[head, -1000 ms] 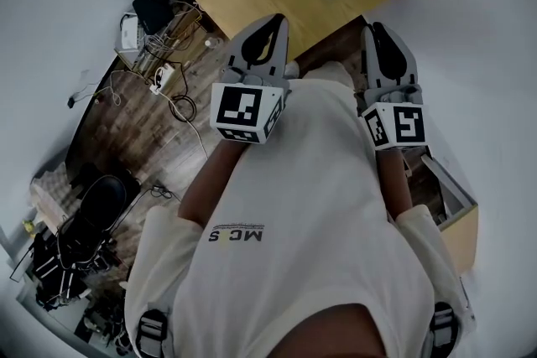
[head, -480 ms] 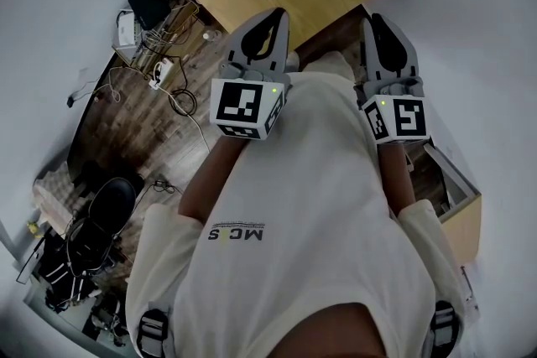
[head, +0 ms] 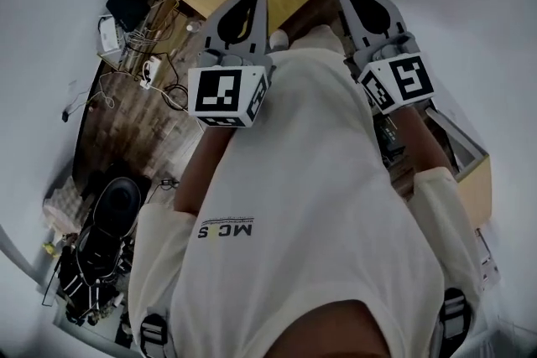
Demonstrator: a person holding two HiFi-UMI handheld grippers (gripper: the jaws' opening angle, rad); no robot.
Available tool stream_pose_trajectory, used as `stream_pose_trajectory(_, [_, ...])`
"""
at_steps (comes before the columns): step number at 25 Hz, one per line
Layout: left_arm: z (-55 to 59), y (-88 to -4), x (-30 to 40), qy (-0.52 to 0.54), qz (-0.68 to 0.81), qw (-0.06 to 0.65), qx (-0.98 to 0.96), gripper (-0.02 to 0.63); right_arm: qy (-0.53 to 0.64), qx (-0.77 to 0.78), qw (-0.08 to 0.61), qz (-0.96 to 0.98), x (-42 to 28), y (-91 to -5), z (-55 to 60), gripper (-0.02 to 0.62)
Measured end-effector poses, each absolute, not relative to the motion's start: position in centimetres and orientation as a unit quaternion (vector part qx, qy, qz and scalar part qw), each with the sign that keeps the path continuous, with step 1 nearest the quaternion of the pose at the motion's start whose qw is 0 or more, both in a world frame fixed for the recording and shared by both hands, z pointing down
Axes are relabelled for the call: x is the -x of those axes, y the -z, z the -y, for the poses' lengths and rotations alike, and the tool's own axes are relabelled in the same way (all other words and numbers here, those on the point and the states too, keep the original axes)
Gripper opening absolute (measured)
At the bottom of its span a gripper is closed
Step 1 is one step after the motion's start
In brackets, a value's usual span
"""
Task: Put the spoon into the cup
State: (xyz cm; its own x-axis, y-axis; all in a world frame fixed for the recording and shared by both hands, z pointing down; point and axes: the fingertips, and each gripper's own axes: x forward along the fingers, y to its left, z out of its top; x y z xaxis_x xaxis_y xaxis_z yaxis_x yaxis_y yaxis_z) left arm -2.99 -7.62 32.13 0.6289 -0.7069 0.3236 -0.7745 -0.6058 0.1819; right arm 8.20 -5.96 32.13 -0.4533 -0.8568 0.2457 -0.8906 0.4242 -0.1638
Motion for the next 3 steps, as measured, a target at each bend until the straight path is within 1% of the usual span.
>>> stream_pose_trajectory(3, [6.77, -32.18, 2.37, -0.108, 0.424, 0.143, -0.888, 0.014, -0.125, -0.503, 0.06, 0.853, -8.41, -32.19, 5.6, 0.035])
